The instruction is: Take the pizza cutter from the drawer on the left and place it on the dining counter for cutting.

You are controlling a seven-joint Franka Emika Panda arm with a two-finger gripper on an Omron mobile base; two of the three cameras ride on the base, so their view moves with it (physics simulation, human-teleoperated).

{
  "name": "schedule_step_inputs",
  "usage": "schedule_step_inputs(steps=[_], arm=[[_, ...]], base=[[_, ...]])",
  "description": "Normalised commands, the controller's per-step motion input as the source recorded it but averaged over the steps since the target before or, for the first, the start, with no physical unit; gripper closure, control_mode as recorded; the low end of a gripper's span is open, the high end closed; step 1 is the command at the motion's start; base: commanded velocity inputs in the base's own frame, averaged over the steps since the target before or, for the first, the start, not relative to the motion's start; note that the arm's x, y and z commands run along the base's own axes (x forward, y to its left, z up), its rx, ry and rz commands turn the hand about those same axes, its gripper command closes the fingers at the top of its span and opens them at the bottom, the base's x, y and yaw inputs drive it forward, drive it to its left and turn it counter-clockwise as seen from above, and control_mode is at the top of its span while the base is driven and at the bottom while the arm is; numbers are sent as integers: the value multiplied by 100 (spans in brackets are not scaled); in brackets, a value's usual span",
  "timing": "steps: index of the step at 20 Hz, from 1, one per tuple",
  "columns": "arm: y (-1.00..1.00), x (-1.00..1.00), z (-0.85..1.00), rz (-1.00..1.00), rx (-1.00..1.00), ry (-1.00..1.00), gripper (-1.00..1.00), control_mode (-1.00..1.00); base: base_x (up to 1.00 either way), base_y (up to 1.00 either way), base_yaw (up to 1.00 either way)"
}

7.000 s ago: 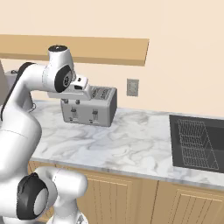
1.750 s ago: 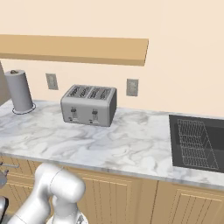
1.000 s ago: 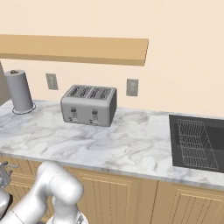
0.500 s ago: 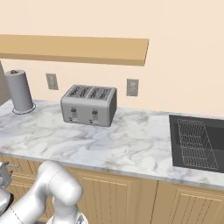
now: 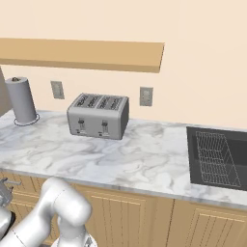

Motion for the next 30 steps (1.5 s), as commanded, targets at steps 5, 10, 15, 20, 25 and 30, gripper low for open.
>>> schedule_step_inputs(steps=[5,10,15,20,25,30], arm=[[0,25,5,0,1,-9,-100,-100],[0,37,3,0,2,0,-100,-100],[0,31,1,0,0,0,-100,-100],[0,1,0,0,0,0,100,-100],[0,0,0,0,0,0,100,-100],[5,-12,0,0,0,0,100,-100]], base=[[0,0,0],[0,0,0],[0,0,0],[0,0,0],[0,0,0],[0,0,0]])
